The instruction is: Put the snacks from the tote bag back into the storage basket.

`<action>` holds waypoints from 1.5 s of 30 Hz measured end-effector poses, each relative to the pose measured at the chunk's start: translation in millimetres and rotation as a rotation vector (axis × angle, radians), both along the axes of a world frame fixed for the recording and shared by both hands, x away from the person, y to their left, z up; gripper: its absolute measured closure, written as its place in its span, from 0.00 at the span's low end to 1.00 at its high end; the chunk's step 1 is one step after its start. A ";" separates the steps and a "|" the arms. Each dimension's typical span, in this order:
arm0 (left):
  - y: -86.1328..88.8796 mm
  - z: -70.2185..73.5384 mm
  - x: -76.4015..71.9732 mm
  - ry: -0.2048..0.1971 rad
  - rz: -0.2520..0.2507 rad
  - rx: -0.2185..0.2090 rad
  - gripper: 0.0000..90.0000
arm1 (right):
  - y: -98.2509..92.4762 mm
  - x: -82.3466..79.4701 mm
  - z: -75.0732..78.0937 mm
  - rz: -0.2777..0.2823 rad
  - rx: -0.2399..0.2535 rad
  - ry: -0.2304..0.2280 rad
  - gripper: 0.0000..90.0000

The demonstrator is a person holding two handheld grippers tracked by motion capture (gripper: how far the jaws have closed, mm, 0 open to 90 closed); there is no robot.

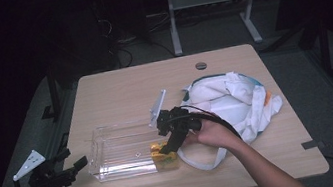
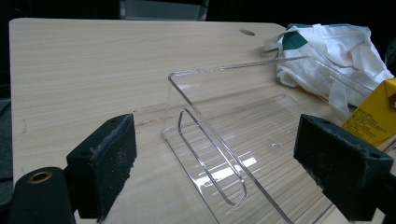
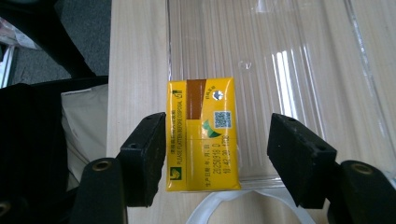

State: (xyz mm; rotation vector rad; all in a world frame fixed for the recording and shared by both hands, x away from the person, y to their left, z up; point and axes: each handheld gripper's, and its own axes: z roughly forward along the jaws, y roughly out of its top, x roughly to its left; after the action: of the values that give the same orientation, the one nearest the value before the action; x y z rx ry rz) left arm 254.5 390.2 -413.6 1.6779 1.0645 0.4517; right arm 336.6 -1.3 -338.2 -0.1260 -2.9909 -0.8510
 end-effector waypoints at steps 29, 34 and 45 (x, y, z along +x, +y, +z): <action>-2.1 -0.4 -0.5 0.008 0.005 -0.010 0.14 | -25.4 11.6 23.8 -0.079 0.026 -0.037 0.39; -1.2 -0.5 -0.5 0.006 0.004 -0.006 0.14 | -31.8 13.5 24.8 -0.099 0.031 -0.034 0.39; -0.8 -0.4 -0.5 0.008 0.004 -0.001 0.14 | -51.8 19.8 29.4 -0.143 0.057 -0.051 0.38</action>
State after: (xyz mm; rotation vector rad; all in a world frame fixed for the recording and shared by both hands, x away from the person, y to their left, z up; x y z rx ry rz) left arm 253.9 389.4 -414.0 1.6779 1.0735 0.4469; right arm 356.4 -53.1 -308.8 -0.3254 -3.0309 -0.9655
